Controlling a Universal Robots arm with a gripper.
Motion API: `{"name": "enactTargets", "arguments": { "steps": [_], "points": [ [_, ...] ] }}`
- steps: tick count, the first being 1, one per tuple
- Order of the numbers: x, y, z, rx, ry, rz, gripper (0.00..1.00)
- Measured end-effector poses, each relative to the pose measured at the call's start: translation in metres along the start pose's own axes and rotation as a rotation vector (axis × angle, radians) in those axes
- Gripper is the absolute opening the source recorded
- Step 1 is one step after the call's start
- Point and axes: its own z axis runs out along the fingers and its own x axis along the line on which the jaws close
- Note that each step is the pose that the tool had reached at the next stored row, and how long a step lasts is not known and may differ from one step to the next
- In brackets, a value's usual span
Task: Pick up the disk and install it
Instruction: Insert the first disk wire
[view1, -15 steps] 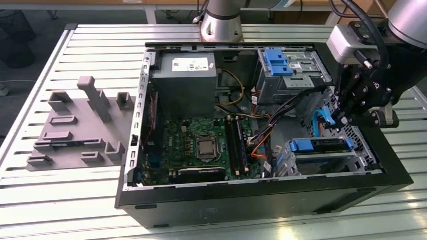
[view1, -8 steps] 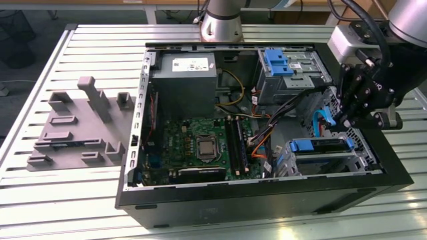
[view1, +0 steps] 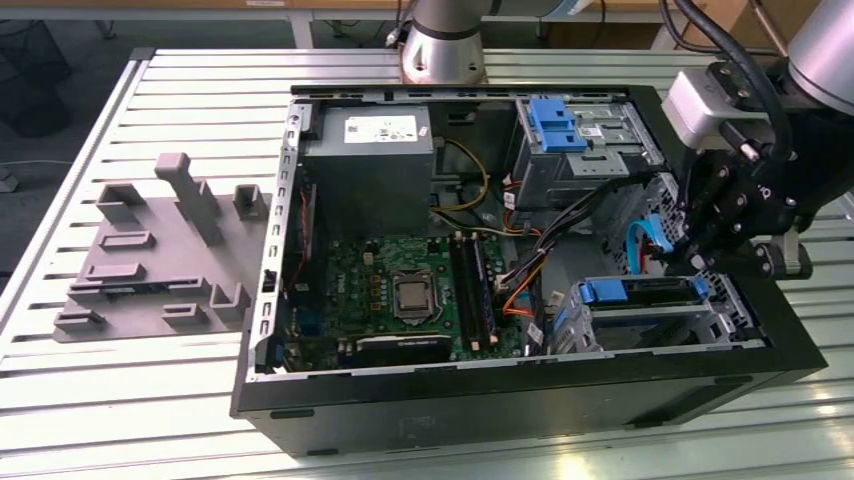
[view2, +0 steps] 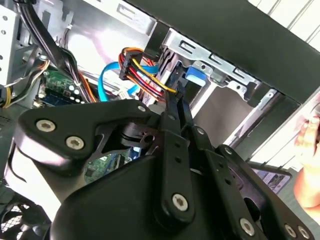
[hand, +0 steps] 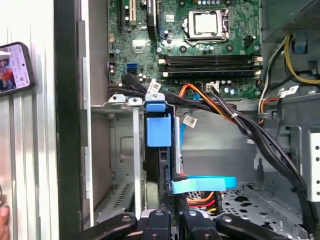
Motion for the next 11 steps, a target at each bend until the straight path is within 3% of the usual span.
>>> {"name": "enactTargets", "arguments": {
  "steps": [1, 4, 5, 11],
  "points": [
    [0.0001, 0.0, 0.0005, -0.0024, 0.0003, 0.0, 0.16],
    [0.0003, -0.0001, 0.0016, -0.0272, 0.0018, 0.0, 0.16],
    [0.0003, -0.0002, 0.0024, -0.031, 0.0018, 0.0, 0.16],
    [0.0016, -0.003, 0.0075, -0.0355, -0.0038, 0.001, 0.16]
  ]
}}
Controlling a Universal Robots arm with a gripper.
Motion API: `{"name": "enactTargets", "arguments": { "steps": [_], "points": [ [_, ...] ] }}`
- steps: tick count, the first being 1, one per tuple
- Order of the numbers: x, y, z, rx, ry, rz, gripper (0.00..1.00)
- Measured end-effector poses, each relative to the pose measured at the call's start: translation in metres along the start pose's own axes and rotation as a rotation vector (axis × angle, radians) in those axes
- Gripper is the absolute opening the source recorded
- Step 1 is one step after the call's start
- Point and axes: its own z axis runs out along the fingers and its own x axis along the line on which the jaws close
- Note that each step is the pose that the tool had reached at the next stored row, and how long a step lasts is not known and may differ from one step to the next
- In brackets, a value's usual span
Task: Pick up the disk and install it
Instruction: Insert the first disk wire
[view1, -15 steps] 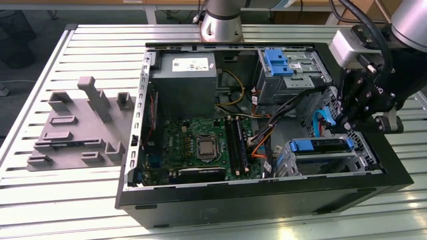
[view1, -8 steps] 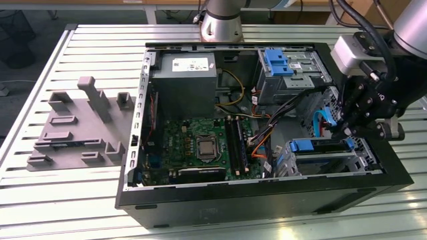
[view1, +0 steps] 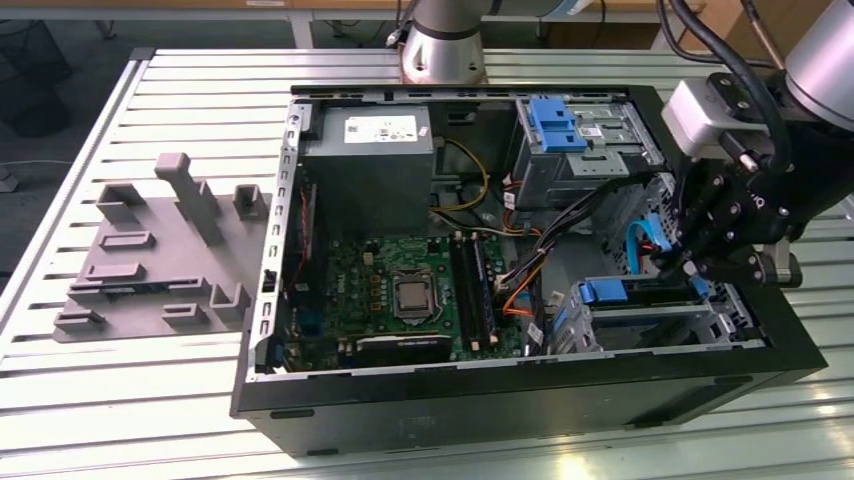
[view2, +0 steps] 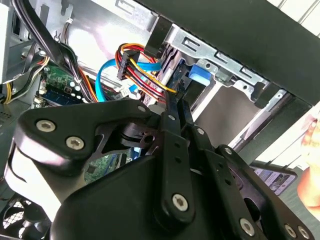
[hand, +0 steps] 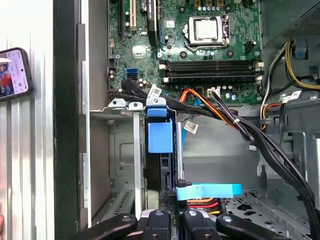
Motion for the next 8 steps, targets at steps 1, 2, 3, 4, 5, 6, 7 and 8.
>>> {"name": "enactTargets", "arguments": {
  "steps": [1, 2, 3, 4, 5, 6, 7, 8],
  "points": [
    [0.0003, -0.0002, 0.0004, -0.0004, -0.0002, 0.001, 0.16],
    [0.0005, -0.0003, 0.0005, -0.001, -0.0003, 0.001, 0.16],
    [0.0007, -0.0004, 0.0005, -0.0015, -0.0001, 0.001, 0.16],
    [0.0009, -0.0005, 0.0005, -0.0018, -0.0001, 0.001, 0.16],
    [0.0009, -0.0006, 0.0006, -0.0025, -0.0001, 0.001, 0.16],
    [0.0009, -0.0011, 0.0006, -0.0056, 0.0001, 0.001, 0.16],
    [0.0009, -0.0018, 0.0006, -0.0114, 0.0004, 0.001, 0.16],
    [0.0009, -0.0022, 0.0008, -0.0161, 0.0005, 0.001, 0.16]
  ]
}}
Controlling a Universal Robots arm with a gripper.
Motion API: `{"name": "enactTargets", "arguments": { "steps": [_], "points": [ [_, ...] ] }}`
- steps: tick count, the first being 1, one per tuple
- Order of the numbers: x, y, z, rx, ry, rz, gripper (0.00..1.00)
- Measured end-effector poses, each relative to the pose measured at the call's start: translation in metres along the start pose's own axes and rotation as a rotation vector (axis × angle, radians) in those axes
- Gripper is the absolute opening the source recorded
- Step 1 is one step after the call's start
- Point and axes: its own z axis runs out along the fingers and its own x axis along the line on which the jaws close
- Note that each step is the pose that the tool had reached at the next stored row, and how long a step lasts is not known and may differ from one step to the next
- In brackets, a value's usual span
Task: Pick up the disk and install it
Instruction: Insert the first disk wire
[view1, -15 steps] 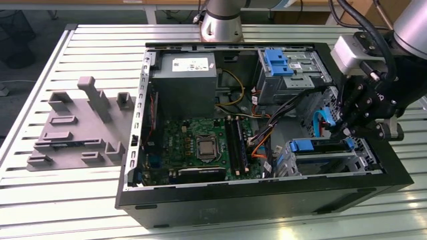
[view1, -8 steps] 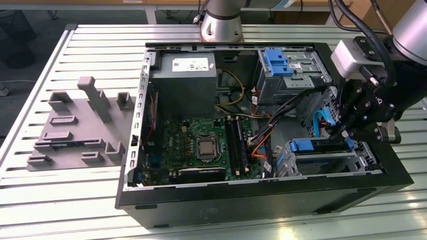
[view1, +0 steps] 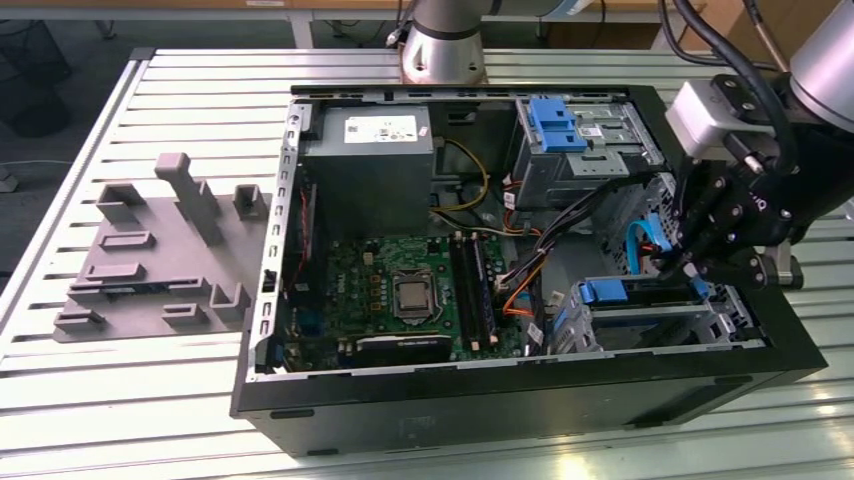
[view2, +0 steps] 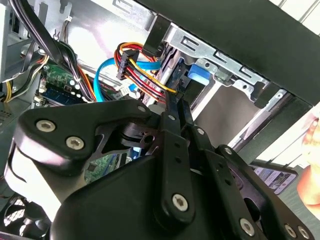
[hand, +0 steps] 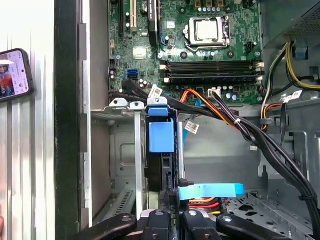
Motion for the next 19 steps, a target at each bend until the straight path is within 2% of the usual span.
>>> {"name": "enactTargets", "arguments": {
  "steps": [3, 6, 10, 16, 19],
  "points": [
    [0.0, -0.0016, 0.0002, -0.0095, 0.0007, 0.0, 0.16],
    [-0.0003, -0.0039, 0.0007, -0.015, 0.0005, 0.002, 0.16],
    [-0.0002, -0.0041, 0.0013, -0.0187, 0.001, 0.003, 0.16],
    [-0.0003, -0.0047, 0.0021, -0.0308, 0.0014, 0.005, 0.16],
    [-0.0003, -0.0065, 0.0024, -0.0335, 0.0015, 0.006, 0.16]
  ]
}}
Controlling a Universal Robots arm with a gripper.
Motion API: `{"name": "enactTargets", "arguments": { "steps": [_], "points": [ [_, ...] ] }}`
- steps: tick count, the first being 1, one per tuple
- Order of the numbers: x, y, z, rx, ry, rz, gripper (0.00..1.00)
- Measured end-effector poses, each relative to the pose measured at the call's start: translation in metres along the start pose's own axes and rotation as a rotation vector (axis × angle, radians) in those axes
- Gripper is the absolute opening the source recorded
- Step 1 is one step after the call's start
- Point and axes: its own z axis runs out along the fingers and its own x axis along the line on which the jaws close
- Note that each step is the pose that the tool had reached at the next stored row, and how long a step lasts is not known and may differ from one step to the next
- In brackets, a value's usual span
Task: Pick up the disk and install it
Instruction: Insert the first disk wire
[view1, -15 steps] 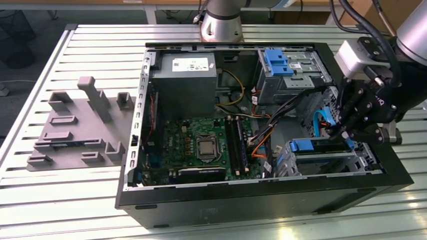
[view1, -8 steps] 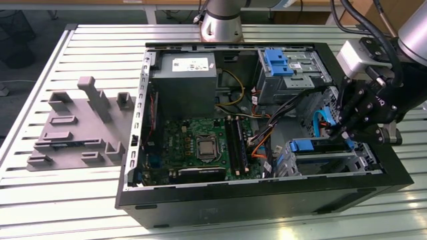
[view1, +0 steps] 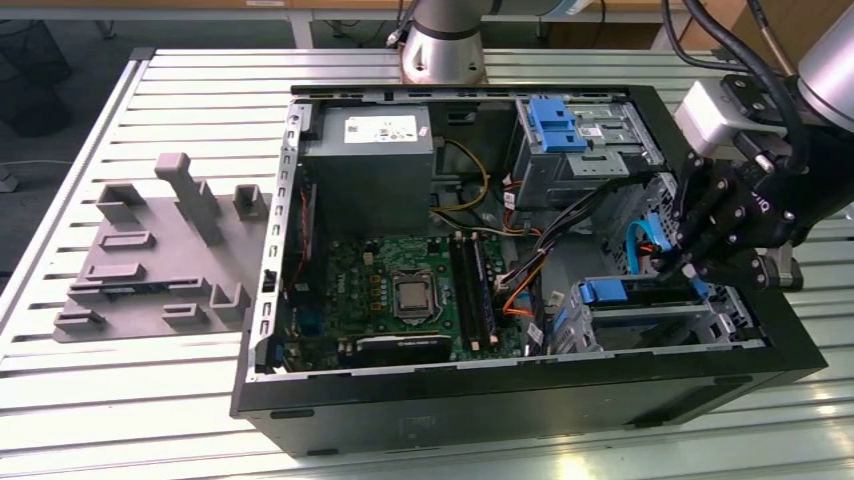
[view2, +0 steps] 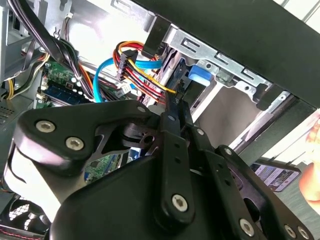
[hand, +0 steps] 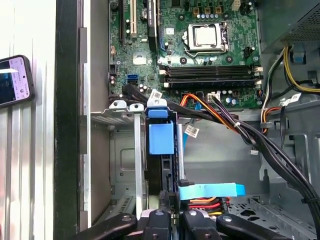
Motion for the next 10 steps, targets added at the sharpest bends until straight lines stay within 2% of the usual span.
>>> {"name": "enactTargets", "arguments": {
  "steps": [10],
  "points": [
    [0.0009, -0.0009, 0.0, -0.0009, 0.0, -0.003, 0.16]
  ]
}}
